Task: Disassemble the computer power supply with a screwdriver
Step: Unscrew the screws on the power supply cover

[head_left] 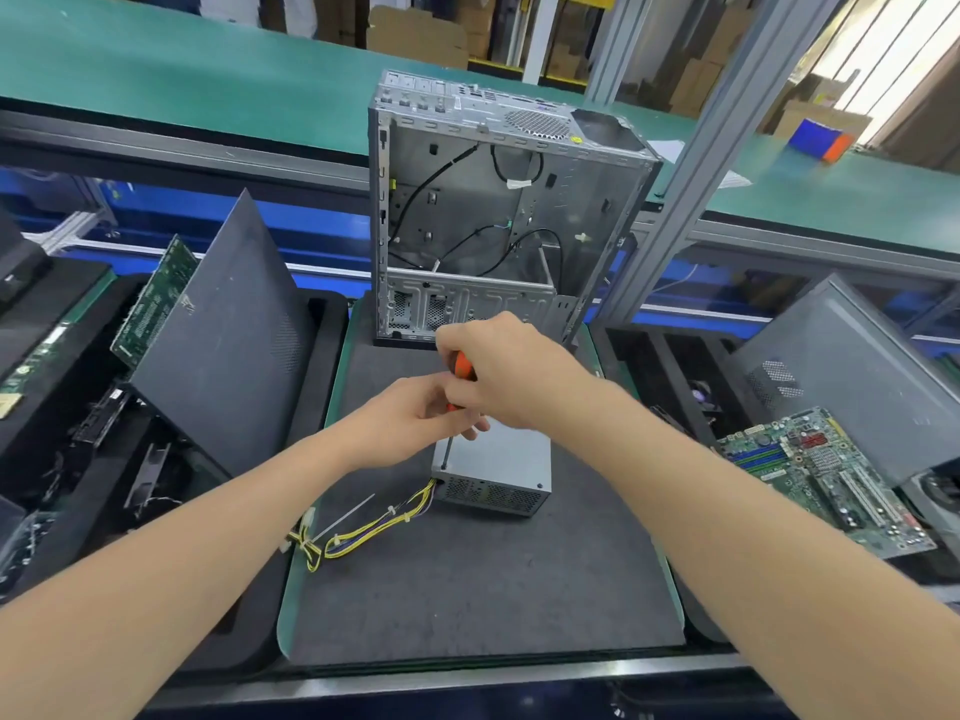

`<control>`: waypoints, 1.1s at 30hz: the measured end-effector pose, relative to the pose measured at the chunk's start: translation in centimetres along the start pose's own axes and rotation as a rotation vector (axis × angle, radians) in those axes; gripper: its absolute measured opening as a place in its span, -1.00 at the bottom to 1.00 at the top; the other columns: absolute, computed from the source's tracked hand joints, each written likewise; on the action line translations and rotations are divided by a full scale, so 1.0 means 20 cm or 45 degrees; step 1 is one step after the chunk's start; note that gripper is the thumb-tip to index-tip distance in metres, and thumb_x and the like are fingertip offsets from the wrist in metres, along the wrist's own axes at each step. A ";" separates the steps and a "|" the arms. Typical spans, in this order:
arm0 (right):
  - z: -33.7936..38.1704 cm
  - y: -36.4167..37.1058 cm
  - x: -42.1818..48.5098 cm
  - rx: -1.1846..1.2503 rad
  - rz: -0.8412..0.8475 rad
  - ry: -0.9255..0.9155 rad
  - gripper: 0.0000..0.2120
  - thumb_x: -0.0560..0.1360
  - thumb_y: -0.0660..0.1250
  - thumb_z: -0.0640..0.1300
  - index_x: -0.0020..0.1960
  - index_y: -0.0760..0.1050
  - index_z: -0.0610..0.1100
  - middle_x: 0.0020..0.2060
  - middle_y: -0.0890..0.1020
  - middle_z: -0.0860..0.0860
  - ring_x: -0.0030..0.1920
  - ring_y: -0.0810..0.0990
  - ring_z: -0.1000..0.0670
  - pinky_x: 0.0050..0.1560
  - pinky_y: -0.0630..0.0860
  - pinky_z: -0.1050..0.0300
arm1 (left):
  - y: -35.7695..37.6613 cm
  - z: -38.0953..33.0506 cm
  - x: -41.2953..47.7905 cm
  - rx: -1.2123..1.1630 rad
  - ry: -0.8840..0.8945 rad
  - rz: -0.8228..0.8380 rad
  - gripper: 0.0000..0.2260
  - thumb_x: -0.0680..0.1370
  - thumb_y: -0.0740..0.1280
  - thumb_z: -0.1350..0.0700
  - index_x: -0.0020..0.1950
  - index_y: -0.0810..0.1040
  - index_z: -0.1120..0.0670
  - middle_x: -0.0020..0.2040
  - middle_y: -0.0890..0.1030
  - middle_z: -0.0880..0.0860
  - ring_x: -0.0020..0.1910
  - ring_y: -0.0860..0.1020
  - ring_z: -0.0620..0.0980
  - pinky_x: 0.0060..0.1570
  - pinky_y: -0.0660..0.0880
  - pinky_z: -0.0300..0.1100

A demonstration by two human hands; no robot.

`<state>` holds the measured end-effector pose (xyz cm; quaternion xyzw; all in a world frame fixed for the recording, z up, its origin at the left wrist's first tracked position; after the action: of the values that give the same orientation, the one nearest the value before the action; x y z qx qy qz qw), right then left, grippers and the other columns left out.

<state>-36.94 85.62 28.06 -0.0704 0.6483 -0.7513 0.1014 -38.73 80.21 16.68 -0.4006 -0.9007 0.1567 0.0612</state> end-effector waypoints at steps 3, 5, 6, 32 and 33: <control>0.04 -0.01 0.01 0.084 0.178 -0.271 -0.92 0.46 0.41 -0.15 -0.05 0.58 -0.01 -0.22 0.61 0.11 -0.16 0.55 0.07 -0.15 0.50 0.10 | 0.00 0.00 0.00 0.014 -0.014 0.012 -0.82 0.69 0.34 -0.06 0.20 0.61 0.00 0.11 0.74 -0.12 0.12 0.70 -0.11 0.23 0.54 -0.10; 0.05 -0.02 0.02 0.070 0.274 -0.377 -0.86 0.39 0.46 -0.17 -0.10 0.63 0.04 -0.15 0.58 0.11 -0.13 0.53 0.11 -0.10 0.53 0.09 | 0.01 0.01 0.00 0.024 -0.016 0.025 -0.82 0.69 0.34 -0.04 0.19 0.63 0.02 0.10 0.74 -0.11 0.13 0.70 -0.09 0.26 0.54 -0.06; 0.05 -0.01 0.02 0.065 0.311 -0.418 -0.85 0.36 0.47 -0.17 -0.13 0.65 0.05 -0.12 0.56 0.09 -0.11 0.53 0.11 -0.07 0.55 0.04 | 0.01 0.01 0.01 0.028 -0.013 0.028 -0.82 0.69 0.33 -0.03 0.18 0.64 0.02 0.10 0.74 -0.10 0.12 0.70 -0.08 0.26 0.54 -0.07; 0.03 0.00 0.04 0.034 0.331 -0.323 -0.82 0.39 0.41 -0.20 -0.15 0.66 0.07 -0.19 0.63 0.10 -0.14 0.59 0.13 -0.17 0.56 0.12 | 0.00 0.05 0.01 -0.060 0.007 -0.019 -0.85 0.70 0.31 -0.04 0.18 0.61 -0.02 0.05 0.76 -0.07 0.09 0.71 -0.09 0.13 0.56 -0.34; 0.03 0.00 0.04 0.020 0.343 -0.351 -0.81 0.37 0.42 -0.20 -0.17 0.67 0.09 -0.17 0.60 0.11 -0.13 0.56 0.15 -0.15 0.57 0.09 | 0.01 0.05 0.02 -0.060 0.014 -0.013 -0.85 0.70 0.31 -0.04 0.17 0.62 -0.03 0.05 0.76 -0.06 0.09 0.71 -0.08 0.14 0.56 -0.32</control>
<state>-37.50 84.84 28.07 -0.0842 0.6259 -0.7193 0.2895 -39.07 80.32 15.72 -0.3982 -0.9058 0.1329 0.0573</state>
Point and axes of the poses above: each hand's wrist, its own x-axis towards the middle knuckle, its own y-axis out of the palm, z = x × y, the point moved 10 cm from there along x, towards the middle knuckle
